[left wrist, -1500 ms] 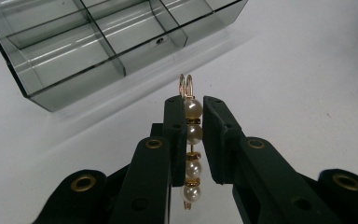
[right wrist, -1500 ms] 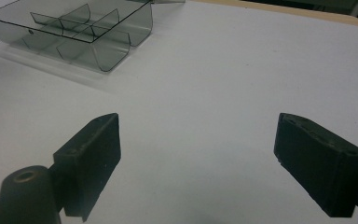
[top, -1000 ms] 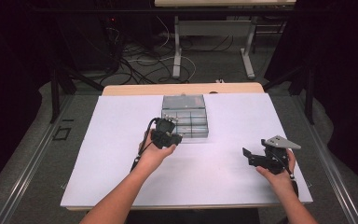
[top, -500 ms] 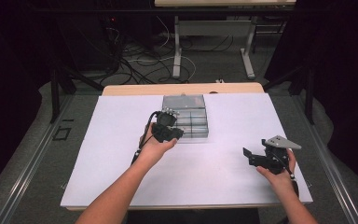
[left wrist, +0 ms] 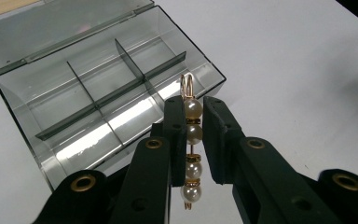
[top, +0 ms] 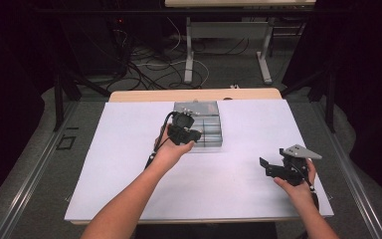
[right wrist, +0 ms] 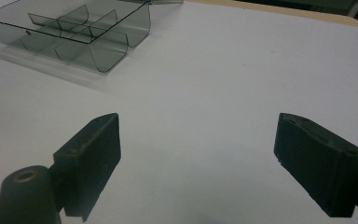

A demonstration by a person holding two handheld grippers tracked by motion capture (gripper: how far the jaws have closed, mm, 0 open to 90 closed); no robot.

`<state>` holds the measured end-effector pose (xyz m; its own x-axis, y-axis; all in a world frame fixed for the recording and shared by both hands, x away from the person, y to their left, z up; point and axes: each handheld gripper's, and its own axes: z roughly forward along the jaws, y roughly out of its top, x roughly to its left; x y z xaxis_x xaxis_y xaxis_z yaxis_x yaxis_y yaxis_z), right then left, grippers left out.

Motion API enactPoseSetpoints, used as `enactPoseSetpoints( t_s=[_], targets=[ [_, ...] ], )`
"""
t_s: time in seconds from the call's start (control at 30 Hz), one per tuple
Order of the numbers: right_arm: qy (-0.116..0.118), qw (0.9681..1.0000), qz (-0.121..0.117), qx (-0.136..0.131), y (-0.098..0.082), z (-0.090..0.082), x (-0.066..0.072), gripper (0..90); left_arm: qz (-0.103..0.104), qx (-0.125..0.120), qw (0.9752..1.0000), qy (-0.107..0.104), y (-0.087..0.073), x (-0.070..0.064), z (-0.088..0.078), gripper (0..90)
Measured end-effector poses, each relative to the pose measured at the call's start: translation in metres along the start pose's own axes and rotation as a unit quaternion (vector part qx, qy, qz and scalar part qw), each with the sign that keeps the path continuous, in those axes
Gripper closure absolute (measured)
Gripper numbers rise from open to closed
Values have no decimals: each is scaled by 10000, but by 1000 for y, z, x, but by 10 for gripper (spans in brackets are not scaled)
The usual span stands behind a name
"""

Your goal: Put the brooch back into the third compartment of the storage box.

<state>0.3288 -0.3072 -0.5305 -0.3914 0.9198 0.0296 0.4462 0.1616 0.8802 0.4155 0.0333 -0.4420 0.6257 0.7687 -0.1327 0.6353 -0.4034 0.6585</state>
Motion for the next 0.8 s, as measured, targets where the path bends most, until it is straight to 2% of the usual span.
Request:
enactPoseSetpoints(
  t_s=[0.33,0.43,0.47,0.53,0.8],
  targets=[
    [11,10000,11,10,0,0,0,144,-17,-22,10000,-4,11,0,8,802],
    [10,10000,-5,4,0,0,1,144,-90,-83,9999,8,14,0,11,802],
    [13,10000,-10,4,0,0,1,144,-33,-56,10000,9,15,1,11,802],
    [20,10000,-9,18,0,0,1,144,-89,-88,9999,20,17,0,13,802],
    [22,10000,2,8,0,0,0,144,22,-43,10000,44,27,0,18,802]
  ],
)
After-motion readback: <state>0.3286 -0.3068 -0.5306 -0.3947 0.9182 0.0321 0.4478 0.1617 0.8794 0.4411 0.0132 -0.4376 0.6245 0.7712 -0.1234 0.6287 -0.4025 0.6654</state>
